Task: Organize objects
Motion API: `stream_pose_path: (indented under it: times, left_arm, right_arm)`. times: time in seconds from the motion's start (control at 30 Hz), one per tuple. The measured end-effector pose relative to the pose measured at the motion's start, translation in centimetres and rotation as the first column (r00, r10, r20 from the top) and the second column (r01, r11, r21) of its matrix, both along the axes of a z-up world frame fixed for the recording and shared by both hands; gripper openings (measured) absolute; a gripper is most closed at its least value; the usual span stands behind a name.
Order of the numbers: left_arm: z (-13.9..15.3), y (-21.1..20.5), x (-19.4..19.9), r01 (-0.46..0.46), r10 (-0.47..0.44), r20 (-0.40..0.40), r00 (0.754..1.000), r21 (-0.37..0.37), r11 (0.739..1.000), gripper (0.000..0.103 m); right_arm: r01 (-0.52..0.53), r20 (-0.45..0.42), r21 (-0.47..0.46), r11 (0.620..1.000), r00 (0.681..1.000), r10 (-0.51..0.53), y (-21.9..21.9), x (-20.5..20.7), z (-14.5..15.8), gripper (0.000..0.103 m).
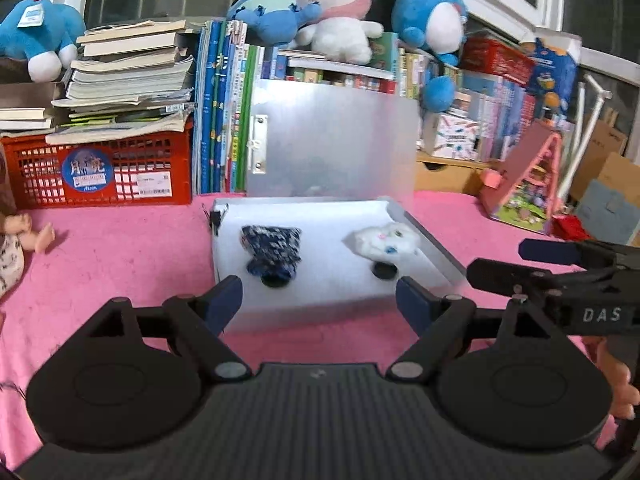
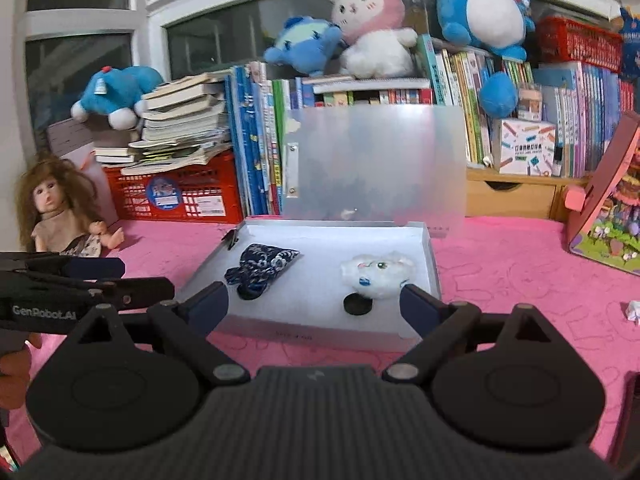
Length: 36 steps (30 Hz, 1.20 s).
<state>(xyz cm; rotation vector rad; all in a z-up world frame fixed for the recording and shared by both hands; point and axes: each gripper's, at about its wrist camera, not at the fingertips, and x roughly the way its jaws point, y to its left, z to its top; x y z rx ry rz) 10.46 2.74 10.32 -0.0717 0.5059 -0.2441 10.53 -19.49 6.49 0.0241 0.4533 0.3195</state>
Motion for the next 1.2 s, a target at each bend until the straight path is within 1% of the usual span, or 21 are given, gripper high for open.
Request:
stream_pose_path:
  times: [0.17,0.33,0.53,0.67,0.8,0.87,0.93,0.97,1.0,1.03,1.1,1.2]
  left_arm:
    - [-1.2,0.0,-4.1,0.024,-0.024,0.041,0.999,0.003,1.0,0.087]
    - [-2.7,-0.3,-7.9,0.048,-0.048,0.066,0.997,0.001,0.999,0.087]
    - [-5.9,-1.3,-12.4,0.066,-0.069,0.075,0.995,0.042,0.997,0.087]
    - [-7.9,-1.6,-14.5,0.049,-0.053,0.063,0.997,0.051,0.997,0.087]
    - [-9.1,-1.6,-16.0,0.038,-0.041,0.06,0.997,0.047,0.998,0.086]
    - [-9.4,-1.7,-16.7,0.038,-0.042,0.071,0.997,0.054,0.998,0.083]
    - [-9.4,-1.8,-17.1,0.047,-0.051,0.076,0.996,0.055,0.997,0.075]
    - [-9.6,-2.0,-17.4,0.053,-0.057,0.075,0.996,0.062,0.997,0.073]
    - [-9.6,-2.1,-17.6,0.057,-0.062,0.073,0.995,0.071,0.996,0.067]
    - [-9.8,-2.3,-17.8,0.058,-0.065,0.071,0.995,0.086,0.995,0.063]
    - [-10.1,-2.4,-18.0,0.055,-0.062,0.067,0.996,0.102,0.993,0.062]
    - [-10.5,-2.3,-18.0,0.042,-0.047,0.043,0.998,0.102,0.994,0.059]
  right_arm:
    - [-0.006,-0.018,0.06,0.998,1.0,0.008,-0.7,-2.6,-1.9,0.098]
    - [0.039,-0.037,0.052,0.998,0.999,-0.037,-1.5,-4.8,-4.1,0.098]
    - [0.105,-0.071,0.066,0.992,0.992,-0.1,-2.6,-7.1,-6.8,0.098]
    - [0.146,-0.059,0.049,0.988,0.988,-0.143,-2.9,-8.3,-8.0,0.098]
    - [0.176,-0.047,0.003,0.984,0.983,-0.176,-2.9,-8.5,-8.9,0.098]
    - [0.183,-0.051,-0.021,0.983,0.982,-0.184,-2.8,-8.3,-9.2,0.098]
    - [0.193,-0.053,-0.04,0.98,0.979,-0.195,-2.7,-8.1,-9.6,0.098]
    - [0.195,-0.055,-0.046,0.98,0.979,-0.197,-2.7,-8.1,-9.7,0.098]
    - [0.197,-0.057,-0.05,0.979,0.978,-0.199,-2.7,-8.0,-9.8,0.098]
    - [0.198,-0.06,-0.052,0.979,0.978,-0.201,-2.7,-7.9,-10.0,0.097]
    - [0.199,-0.066,-0.054,0.978,0.977,-0.202,-2.7,-7.6,-10.1,0.097]
    - [0.206,-0.067,-0.062,0.977,0.975,-0.21,-2.7,-7.3,-10.2,0.096]
